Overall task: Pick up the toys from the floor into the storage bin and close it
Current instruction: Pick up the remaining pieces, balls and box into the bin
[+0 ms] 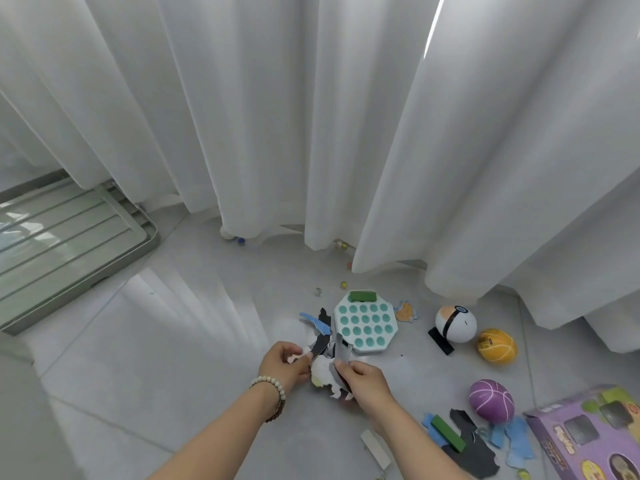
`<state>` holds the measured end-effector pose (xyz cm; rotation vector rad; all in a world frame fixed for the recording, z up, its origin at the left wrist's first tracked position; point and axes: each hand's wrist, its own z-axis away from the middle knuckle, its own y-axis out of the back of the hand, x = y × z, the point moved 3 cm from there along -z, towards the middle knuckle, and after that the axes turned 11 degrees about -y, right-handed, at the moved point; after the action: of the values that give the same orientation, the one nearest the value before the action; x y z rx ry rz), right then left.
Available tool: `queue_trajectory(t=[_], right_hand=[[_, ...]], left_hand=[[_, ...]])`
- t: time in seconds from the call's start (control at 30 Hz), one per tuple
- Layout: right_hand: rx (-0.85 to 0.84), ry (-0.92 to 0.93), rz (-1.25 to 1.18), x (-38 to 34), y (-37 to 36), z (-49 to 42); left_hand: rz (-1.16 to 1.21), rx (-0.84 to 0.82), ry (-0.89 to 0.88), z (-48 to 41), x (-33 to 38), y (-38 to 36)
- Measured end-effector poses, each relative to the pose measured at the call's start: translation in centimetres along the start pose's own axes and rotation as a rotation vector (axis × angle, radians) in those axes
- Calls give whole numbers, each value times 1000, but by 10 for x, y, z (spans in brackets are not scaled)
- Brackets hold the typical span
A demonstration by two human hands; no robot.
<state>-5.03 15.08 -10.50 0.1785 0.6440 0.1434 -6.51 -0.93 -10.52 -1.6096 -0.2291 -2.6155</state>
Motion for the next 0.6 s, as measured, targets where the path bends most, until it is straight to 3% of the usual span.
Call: queue_trajectory(t=[0.07, 0.23, 0.6], right_hand=[[-66, -27, -12, 2, 1, 4], [-200, -62, -41, 7, 6, 16], [-173, -36, -147, 7, 4, 36]], left_hand=[[79, 51, 13, 4, -1, 5], [179, -17, 125, 12, -9, 12], [101, -246, 92, 31, -8, 20]])
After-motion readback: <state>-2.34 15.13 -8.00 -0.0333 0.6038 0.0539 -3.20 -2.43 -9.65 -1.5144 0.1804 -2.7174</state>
